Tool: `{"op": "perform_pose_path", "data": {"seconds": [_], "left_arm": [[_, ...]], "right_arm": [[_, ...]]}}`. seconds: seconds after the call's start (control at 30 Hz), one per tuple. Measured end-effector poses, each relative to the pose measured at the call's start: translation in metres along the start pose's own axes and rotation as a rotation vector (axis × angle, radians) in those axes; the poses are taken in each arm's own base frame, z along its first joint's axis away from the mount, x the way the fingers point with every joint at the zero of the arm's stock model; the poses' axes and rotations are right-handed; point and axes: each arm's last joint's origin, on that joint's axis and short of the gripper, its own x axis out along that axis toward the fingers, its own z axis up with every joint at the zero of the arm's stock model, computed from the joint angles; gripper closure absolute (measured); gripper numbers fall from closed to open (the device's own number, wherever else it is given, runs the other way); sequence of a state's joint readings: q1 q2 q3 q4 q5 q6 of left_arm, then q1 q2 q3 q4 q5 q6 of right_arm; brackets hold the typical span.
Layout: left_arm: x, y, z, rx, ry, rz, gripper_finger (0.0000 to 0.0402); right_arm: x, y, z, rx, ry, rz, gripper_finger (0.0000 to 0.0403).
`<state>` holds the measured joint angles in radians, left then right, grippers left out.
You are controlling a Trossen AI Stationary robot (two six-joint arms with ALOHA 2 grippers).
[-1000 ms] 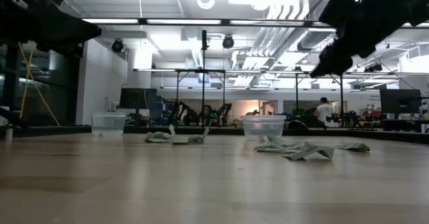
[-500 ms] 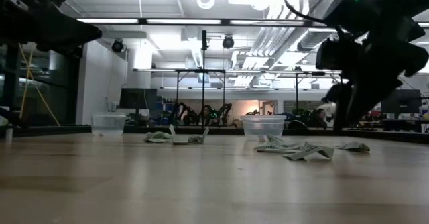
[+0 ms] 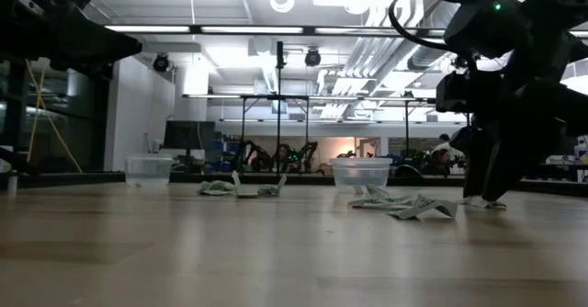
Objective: Pick and place Stevia / Truvia into bins
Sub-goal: Put the stevia packet into the bottom transparent container
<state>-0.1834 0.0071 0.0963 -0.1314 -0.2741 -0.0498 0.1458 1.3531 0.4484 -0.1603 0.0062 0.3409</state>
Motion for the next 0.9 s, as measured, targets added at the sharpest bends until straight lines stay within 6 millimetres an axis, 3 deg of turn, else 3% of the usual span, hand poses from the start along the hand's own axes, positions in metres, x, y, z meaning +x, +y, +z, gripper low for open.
{"op": "perform_pose_path", "data": {"seconds": [0.17, 0.43, 0.57, 0.7, 0.9], "left_arm": [[0.000, 0.000, -0.001, 0.002, 0.007, 0.001, 0.0318], [0.000, 0.000, -0.001, 0.003, 0.012, 0.002, 0.0318], [0.000, 0.000, -0.001, 0.003, 0.012, 0.002, 0.0318], [0.000, 0.000, -0.001, 0.003, 0.012, 0.001, 0.0318], [0.000, 0.000, -0.001, 0.003, 0.012, 0.002, 0.0318]], "right_arm": [[0.000, 0.001, 0.000, -0.005, -0.004, -0.005, 0.0210], [0.000, 0.002, 0.002, -0.013, -0.032, 0.007, 0.0326], [0.000, 0.005, 0.013, -0.081, -0.158, 0.025, 0.0385], [-0.005, 0.007, 0.031, -0.177, -0.369, -0.046, 0.0384], [-0.018, -0.011, 0.056, -0.126, -0.636, -0.374, 0.0383]]}}
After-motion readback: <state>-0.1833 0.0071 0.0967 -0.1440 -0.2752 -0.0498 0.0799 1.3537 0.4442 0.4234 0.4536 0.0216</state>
